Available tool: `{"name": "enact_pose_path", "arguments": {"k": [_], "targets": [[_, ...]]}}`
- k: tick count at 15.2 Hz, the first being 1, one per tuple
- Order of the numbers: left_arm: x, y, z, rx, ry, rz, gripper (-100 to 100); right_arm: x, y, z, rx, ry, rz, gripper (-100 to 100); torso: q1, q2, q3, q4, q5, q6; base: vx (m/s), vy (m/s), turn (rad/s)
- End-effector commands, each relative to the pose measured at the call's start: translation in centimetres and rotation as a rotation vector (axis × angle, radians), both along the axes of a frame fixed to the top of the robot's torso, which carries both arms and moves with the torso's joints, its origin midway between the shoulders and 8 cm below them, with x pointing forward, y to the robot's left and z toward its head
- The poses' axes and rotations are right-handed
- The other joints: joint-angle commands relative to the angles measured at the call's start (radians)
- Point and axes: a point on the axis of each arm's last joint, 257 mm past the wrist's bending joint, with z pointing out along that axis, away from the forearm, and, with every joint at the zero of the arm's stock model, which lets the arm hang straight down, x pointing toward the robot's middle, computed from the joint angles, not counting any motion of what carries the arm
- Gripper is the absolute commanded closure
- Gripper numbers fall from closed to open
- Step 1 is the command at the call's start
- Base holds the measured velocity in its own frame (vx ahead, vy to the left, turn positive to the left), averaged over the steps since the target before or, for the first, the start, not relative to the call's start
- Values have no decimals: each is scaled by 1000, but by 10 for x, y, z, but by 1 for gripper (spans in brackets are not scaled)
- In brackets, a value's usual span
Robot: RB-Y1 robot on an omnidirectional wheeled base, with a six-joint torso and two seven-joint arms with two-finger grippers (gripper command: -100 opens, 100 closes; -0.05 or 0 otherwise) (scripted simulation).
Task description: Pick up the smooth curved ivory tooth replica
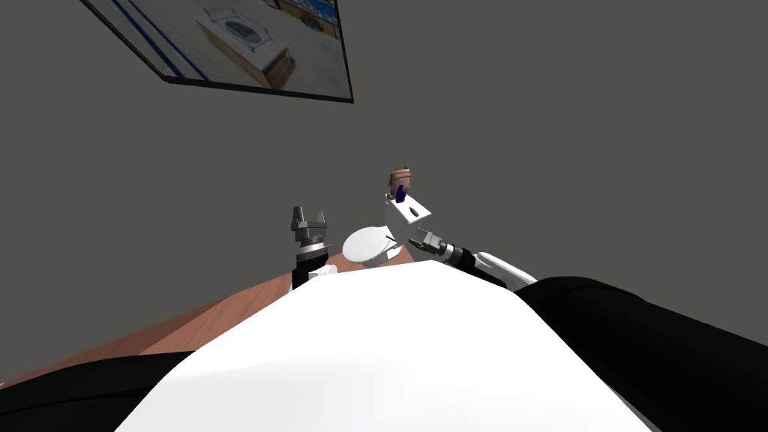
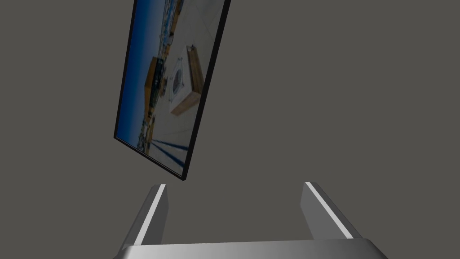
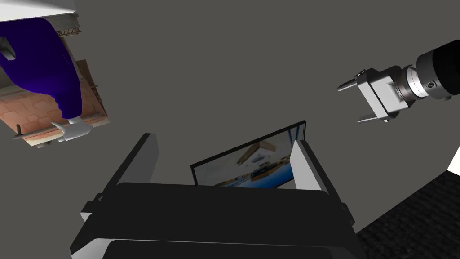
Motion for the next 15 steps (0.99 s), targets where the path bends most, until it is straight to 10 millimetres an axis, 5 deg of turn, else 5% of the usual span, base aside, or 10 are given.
{"name": "enact_pose_path", "arguments": {"k": [1, 15], "targets": [[0, 0, 0, 0, 0, 0, 0, -8, 4, -9, -84, -15, 53, -100, 0, 0, 0, 0, 0, 0, -31, 0, 84], [0, 0, 0, 0, 0, 0, 0, -57, 1, -57, -532, -112, 372, -100, -1, -2, -1, 0, 0, 0, -13, -8, 86]]}}
